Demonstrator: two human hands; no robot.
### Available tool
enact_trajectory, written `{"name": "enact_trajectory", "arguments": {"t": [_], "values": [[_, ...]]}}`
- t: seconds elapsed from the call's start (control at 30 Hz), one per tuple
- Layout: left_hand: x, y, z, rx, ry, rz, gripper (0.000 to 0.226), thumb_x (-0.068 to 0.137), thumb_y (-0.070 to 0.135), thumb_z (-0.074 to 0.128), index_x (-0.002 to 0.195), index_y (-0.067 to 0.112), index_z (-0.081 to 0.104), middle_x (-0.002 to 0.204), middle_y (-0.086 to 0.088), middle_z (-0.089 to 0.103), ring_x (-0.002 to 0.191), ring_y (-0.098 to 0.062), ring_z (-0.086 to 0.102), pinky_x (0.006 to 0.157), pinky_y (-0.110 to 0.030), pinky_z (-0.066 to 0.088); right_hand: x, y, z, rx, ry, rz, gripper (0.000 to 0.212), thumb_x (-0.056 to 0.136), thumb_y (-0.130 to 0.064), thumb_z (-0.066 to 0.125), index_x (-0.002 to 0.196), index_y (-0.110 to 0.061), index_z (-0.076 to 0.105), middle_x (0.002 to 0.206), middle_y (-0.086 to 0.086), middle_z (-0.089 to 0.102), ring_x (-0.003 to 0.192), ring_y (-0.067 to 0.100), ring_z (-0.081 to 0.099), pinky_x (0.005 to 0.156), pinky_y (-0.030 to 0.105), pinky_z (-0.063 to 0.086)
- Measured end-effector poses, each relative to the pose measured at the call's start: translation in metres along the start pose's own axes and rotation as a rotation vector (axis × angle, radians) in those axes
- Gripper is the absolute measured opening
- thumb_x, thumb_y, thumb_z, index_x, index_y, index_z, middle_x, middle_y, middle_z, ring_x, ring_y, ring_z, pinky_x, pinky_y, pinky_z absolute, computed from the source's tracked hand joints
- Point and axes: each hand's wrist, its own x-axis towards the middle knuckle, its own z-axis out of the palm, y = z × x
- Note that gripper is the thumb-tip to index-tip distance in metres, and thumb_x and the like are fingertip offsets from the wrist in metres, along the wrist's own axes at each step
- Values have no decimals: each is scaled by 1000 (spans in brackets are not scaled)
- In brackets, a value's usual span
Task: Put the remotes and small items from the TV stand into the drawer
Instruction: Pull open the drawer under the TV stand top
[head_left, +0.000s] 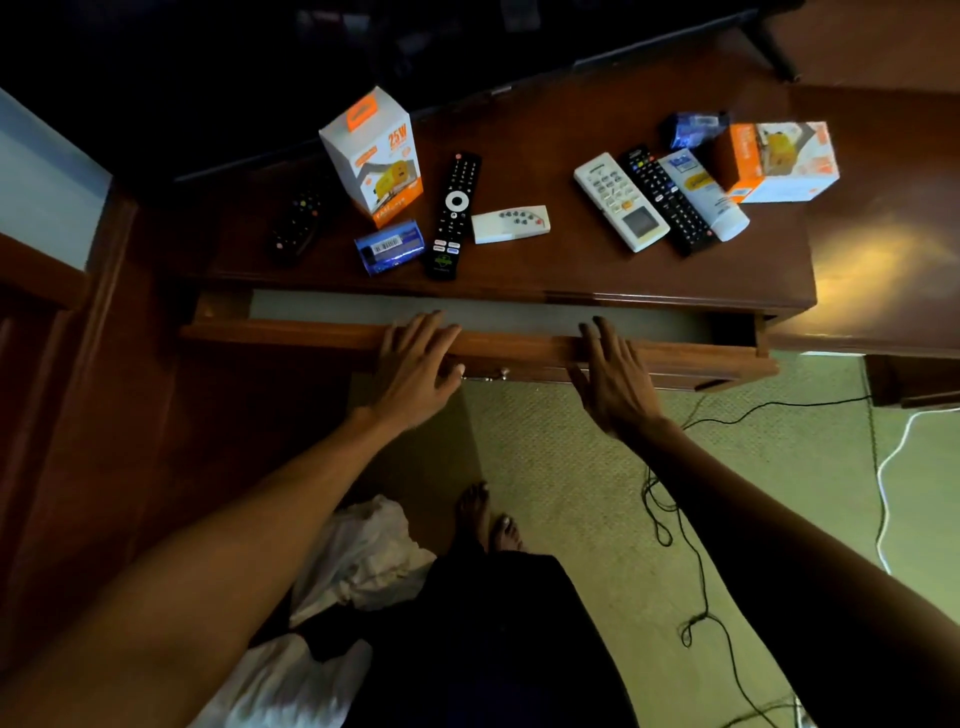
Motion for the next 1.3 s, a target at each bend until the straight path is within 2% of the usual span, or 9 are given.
{"name": "enact_trajectory", "arguments": {"t": [0.1,0.23,0.43,0.67,0.83,1.2,1.3], "values": [[2,-10,9,76,-94,-10,71,93,66,31,153,31,16,162,-3,21,149,-25,17,120,-56,6,3,4,10,-21,-57,55,65,100,-50,27,150,-8,23,156,19,30,146,35,25,121,50,19],[-3,-5,15,117,-52,-26,77,90,74,28,153,33,12,161,-2,22,149,-25,17,119,-57,6,-7,8,19,-40,-4,50,66,101,-53,20,150,-9,24,154,16,34,146,33,25,122,48,16],[-26,8,15,78,-57,-55,67,96,67,24,153,33,14,161,1,20,149,-24,15,119,-56,7,-31,4,19,2,5,51,66,101,-54,20,150,-10,25,154,14,33,146,31,23,123,48,14],[-72,21,23,49,-22,-61,52,102,49,24,151,32,26,155,2,35,146,-22,24,119,-53,11,-78,-8,30,-25,4,78,63,101,-52,20,149,-10,26,153,14,35,146,30,24,123,47,15],[-105,30,28,30,-4,-66,54,100,50,21,145,27,38,147,-2,45,141,-24,34,118,-52,13,-114,-16,35,-41,-7,83,65,100,-53,16,148,-10,27,151,14,36,144,31,27,123,46,15],[-150,36,30,30,-38,-55,52,100,52,23,143,28,40,143,-1,49,136,-25,39,115,-53,21,-157,-30,42,-12,32,106,61,100,-55,21,140,-12,37,139,10,46,134,30,39,118,47,26],[-149,32,25,29,-113,-49,56,98,55,21,145,30,37,146,1,47,138,-24,38,115,-51,20,-158,-34,38,-46,61,108,54,100,-54,25,131,-14,43,127,8,52,122,29,46,110,44,35]]}}
